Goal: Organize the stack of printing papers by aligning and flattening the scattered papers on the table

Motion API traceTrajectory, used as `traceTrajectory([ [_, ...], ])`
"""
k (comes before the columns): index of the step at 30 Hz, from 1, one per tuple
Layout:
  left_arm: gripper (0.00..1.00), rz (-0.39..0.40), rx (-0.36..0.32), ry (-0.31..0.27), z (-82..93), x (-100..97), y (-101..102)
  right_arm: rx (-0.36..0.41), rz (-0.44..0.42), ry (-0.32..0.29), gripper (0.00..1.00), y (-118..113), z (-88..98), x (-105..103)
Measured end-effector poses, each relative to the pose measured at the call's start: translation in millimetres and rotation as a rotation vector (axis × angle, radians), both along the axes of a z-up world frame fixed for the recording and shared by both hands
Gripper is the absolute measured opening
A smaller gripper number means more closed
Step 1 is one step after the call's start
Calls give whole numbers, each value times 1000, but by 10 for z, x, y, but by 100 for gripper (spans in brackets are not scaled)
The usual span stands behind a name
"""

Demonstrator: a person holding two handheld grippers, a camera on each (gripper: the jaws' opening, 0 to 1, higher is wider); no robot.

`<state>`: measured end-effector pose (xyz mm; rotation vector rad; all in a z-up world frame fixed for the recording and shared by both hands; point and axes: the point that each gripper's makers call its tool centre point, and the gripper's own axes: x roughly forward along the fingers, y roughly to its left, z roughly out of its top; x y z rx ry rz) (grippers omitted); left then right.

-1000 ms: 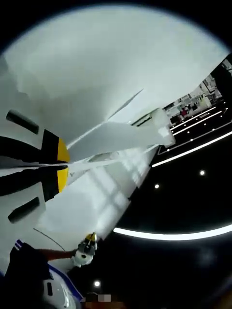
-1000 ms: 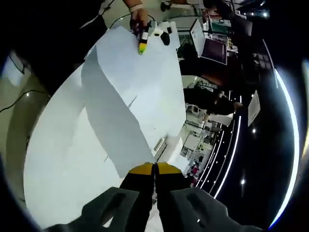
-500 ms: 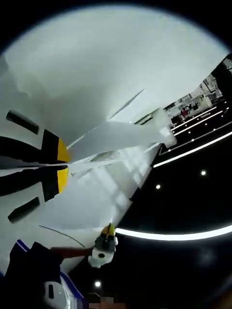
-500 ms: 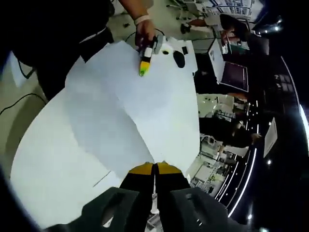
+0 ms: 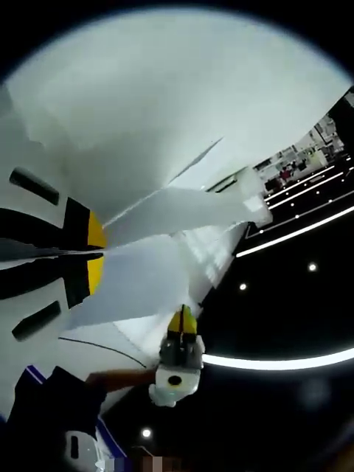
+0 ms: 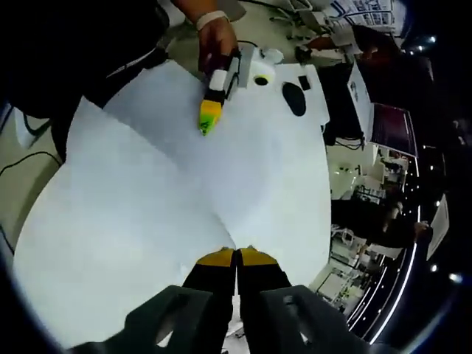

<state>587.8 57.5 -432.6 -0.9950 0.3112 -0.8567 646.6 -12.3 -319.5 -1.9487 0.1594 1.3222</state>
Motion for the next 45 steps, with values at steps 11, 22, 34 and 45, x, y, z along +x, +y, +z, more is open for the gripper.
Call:
traceTrajectory([
  [11, 13, -10, -1, -6, 65, 4, -39, -114, -5, 27, 0, 139, -289, -13],
  [22, 20, -55, -10, 21, 73, -36, -182, -249, -13, 29, 0, 345, -685, -5],
  [34, 21, -71, 13, 18, 51, -39, -204, -214, -1, 45, 0, 775, -654, -190],
  [45, 24, -61, 23, 14, 64, -53, -205, -231, -94, 36, 0, 813, -665, -201],
])
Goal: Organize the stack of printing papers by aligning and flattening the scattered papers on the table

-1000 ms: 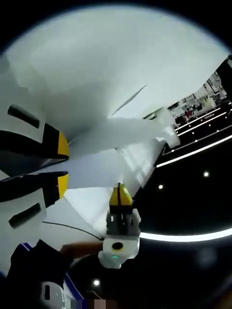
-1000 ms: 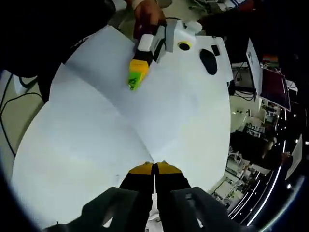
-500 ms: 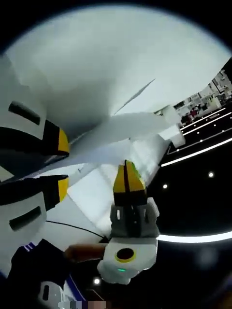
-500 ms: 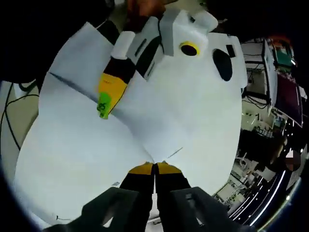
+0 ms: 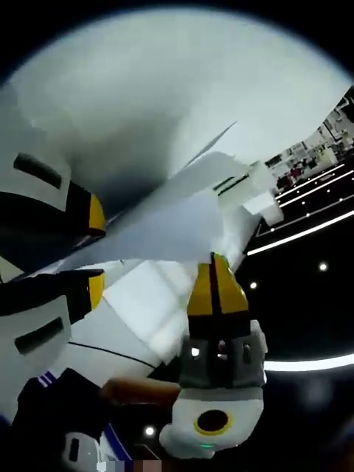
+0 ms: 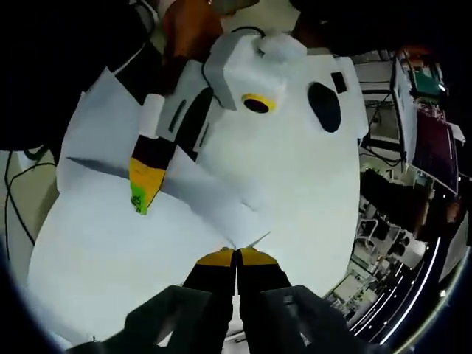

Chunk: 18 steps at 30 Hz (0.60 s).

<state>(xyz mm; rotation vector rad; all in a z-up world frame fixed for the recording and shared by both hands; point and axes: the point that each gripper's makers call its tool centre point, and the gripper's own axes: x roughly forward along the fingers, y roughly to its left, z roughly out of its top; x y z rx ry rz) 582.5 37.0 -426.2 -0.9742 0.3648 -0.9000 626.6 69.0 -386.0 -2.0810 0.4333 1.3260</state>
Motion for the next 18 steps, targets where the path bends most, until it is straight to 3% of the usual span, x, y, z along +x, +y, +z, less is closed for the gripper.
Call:
traceTrajectory([
  [4, 24, 3, -1, -1, 16, 9, -4, -11, -21, -4, 0, -7, -53, 11],
  [7, 24, 1, 7, 2, 5, 19, -32, 18, -33, 39, 0, 77, -51, -133],
  [14, 22, 7, 13, 4, -33, 57, -14, 37, -29, 33, 0, 256, -38, -261],
  [18, 13, 7, 17, 19, -79, 55, 26, 29, -29, 30, 0, 275, -111, -280],
])
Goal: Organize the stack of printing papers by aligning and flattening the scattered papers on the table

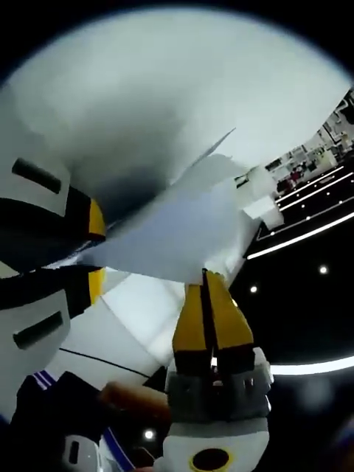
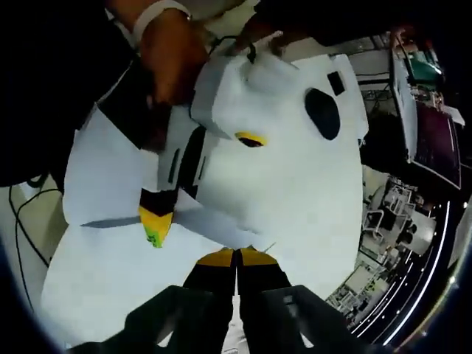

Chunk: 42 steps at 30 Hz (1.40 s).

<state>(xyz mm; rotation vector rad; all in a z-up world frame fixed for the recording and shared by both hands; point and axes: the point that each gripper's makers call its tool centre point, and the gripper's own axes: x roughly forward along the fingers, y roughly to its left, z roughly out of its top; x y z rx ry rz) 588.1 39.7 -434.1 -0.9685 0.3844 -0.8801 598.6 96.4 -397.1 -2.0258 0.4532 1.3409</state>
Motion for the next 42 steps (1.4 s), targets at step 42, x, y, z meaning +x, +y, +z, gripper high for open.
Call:
traceTrajectory([
  [42, 6, 16, -7, -19, -8, 39, 64, 1040, -723, 158, 21, -2476, -147, 1141],
])
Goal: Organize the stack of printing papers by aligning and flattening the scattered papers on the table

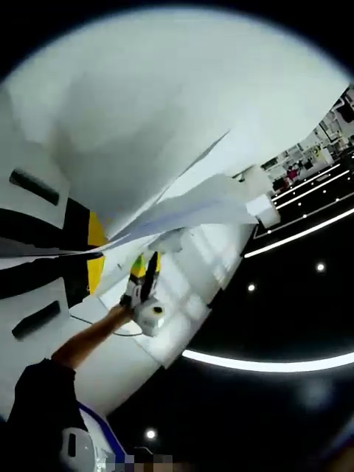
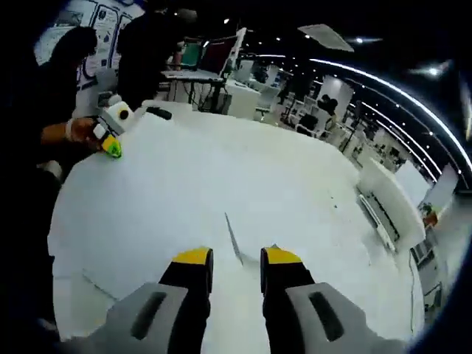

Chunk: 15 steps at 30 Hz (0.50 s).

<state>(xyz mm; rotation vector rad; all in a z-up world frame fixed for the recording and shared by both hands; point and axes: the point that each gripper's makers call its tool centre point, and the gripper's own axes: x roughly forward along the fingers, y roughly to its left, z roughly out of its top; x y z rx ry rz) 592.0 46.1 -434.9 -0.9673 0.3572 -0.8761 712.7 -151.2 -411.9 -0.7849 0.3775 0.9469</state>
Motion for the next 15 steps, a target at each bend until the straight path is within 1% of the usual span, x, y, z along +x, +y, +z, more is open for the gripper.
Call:
traceTrajectory([
  [1, 6, 2, 0, -1, 9, -21, -23, -37, 4, -46, 21, -7, 1, -55],
  [2, 6, 2, 1, 0, 11, -28, -30, -85, 9, -79, 21, -36, -38, -59],
  [4, 6, 4, 0, -1, 14, -38, -35, -171, 19, -110, 21, -118, -150, 56],
  [5, 6, 4, 0, -2, 15, -41, -36, -198, 27, -132, 19, -111, -224, 67],
  [6, 6, 4, 0, -2, 16, -41, -37, -213, 32, -142, 19, -103, -256, 74],
  [10, 6, 4, 0, -1, 15, -42, -38, -218, 34, -144, 17, -94, -270, 78],
  [11, 6, 4, 1, -1, 17, -44, -45, -297, 44, -217, 17, -29, -288, 166],
  [13, 6, 5, 2, 1, 20, -46, -52, -315, 44, -247, 16, -14, -292, 235],
  [15, 6, 4, 0, 1, 23, -47, -55, -332, 47, -248, 16, -39, -317, 265],
])
